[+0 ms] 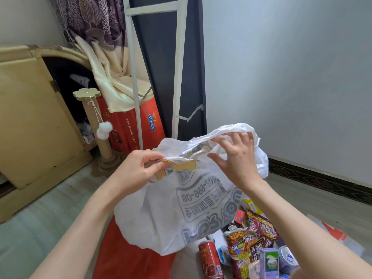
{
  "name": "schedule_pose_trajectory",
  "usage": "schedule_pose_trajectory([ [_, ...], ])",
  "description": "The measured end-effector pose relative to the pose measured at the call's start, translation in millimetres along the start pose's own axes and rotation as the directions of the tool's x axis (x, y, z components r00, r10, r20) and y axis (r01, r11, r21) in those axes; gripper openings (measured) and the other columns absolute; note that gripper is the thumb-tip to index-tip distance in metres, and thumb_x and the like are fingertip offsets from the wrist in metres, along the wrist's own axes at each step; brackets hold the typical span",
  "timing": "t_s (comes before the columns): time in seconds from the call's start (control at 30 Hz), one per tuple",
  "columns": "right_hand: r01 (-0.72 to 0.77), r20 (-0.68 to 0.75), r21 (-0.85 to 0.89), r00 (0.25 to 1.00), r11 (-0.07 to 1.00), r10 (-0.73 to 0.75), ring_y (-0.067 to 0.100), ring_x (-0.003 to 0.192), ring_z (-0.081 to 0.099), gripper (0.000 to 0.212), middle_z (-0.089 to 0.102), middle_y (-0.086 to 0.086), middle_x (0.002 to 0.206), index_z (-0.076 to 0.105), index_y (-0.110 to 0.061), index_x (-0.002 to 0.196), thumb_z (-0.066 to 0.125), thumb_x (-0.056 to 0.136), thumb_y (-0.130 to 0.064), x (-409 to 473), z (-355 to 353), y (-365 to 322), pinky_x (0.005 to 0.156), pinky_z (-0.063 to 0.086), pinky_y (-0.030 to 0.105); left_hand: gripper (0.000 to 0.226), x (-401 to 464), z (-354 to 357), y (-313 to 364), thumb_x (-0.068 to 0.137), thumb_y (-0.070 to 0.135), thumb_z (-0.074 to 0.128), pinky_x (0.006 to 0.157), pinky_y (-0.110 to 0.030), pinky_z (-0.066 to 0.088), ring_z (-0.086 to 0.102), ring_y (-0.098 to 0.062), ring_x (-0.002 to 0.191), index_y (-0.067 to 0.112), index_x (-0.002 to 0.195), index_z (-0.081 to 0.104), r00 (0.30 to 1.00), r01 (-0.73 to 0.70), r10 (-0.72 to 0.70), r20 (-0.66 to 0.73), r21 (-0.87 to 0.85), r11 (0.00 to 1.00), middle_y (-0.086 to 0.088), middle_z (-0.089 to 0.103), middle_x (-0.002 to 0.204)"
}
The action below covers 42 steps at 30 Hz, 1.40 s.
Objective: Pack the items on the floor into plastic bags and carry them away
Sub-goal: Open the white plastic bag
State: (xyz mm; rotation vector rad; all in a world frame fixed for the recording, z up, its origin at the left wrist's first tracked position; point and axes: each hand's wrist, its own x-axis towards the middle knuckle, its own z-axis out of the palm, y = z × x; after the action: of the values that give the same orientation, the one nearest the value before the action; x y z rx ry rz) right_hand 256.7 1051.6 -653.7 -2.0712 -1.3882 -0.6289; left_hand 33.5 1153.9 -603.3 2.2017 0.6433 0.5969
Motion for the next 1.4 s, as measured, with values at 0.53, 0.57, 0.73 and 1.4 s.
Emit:
schedule_pose_trajectory([
  [0.53, -0.272, 0.345, 0.7, 0.938, 0.661, 0.021, 0.004, 0.052, 0.041, 0.016, 0.047, -0.011, 0.059, 0.048, -0.025, 0.077, 0.054, 0.091, -0.018, 3, -16, -34, 0.055, 0.032, 0.015, 0.042, 5, 37, 2, 0.082, 0.035, 0.047, 0.087, -0.036, 0.042, 0.054, -0.014, 0.102, 0.021, 0.122, 0.049, 0.915, -0.224, 0.35, -0.201, 0.468, 0.855, 0.003, 0.059, 0.116],
  [0.57, -0.289, 0.36, 0.726, 0.933, 0.624, 0.012, 0.003, 0.051, 0.039, 0.019, 0.047, -0.01, 0.058, 0.049, -0.025, 0.075, 0.054, 0.091, -0.016, 3, -18, -37, 0.053, 0.032, 0.014, 0.041, 5, 47, 4, 0.083, 0.041, 0.048, 0.083, -0.034, 0.045, 0.056, -0.014, 0.098, 0.022, 0.12, 0.049, 0.932, -0.253, 0.34, -0.125, 0.448, 0.857, 0.004, 0.062, 0.111],
  [0.73, -0.332, 0.427, 0.715, 0.904, 0.616, -0.008, 0.002, 0.064, 0.044, 0.009, 0.05, -0.006, 0.076, 0.052, -0.023, 0.082, 0.058, 0.087, -0.018, 4, -27, -32, 0.058, 0.037, 0.013, 0.015, 15, 54, -1, 0.089, 0.027, 0.056, 0.062, -0.037, 0.047, 0.059, -0.025, 0.071, 0.014, 0.095, 0.062, 0.957, -0.183, 0.241, -0.163, 0.307, 0.934, -0.002, 0.066, 0.076],
  [1.4, 0.25, -0.092, -0.026, 0.963, 0.968, -0.252, 0.023, 0.099, 0.051, 0.039, 0.065, 0.005, 0.097, 0.068, -0.011, 0.087, 0.055, 0.077, -0.047, -13, 0, -64, 0.097, 0.034, 0.044, 0.05, 19, 19, -5, 0.088, 0.024, 0.047, 0.05, -0.035, 0.021, 0.027, -0.022, 0.05, 0.013, 0.045, 0.025, 0.789, 0.333, -0.235, -0.567, 0.075, 0.94, -0.002, 0.026, 0.044],
])
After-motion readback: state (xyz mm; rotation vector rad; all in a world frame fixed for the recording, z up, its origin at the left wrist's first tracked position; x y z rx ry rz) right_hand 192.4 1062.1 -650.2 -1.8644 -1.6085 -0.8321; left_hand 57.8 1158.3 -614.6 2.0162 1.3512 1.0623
